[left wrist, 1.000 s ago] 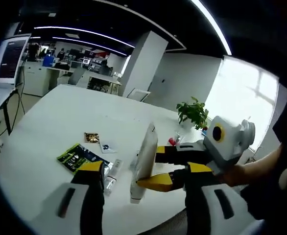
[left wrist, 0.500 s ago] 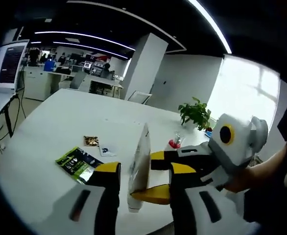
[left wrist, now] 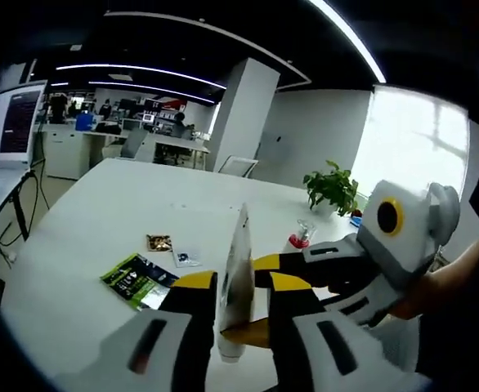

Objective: Arrange the skincare products in the storage area until every visible bottle or jar stands upright without overlapping.

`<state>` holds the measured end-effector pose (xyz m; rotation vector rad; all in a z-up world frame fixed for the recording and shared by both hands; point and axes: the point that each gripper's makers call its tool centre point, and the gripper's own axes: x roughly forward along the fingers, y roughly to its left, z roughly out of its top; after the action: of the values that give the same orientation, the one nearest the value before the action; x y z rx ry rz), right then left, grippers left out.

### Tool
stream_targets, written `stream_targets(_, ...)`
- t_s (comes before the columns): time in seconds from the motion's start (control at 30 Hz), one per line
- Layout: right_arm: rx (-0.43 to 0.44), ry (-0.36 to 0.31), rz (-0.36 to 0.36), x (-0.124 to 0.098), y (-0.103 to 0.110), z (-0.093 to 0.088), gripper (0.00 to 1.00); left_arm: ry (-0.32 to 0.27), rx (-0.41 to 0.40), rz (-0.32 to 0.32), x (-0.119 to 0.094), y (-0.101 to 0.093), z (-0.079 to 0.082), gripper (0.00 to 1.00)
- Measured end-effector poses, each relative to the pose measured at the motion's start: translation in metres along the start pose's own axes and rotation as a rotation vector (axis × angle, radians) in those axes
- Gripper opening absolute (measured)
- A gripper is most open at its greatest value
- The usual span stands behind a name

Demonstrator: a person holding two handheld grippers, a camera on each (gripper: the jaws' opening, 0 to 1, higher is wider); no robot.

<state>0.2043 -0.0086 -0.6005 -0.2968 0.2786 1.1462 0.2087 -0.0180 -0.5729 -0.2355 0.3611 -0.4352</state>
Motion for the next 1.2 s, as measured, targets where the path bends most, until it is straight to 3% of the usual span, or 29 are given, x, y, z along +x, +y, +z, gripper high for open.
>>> stream_targets(0.97, 0.006, 0.007, 0.011, -0.0012, 0.0037, -0.002, 0.31, -0.001, 0.049, 0.01, 0.0004, 0.0006, -0.0022, 0.1)
stream_targets(1.2, 0.018, -0.013, 0.035, -0.0014, 0.0073, 0.0016, 0.32, -0.013, -0.034, 0.012, -0.0054, 0.0046, 0.0002, 0.08)
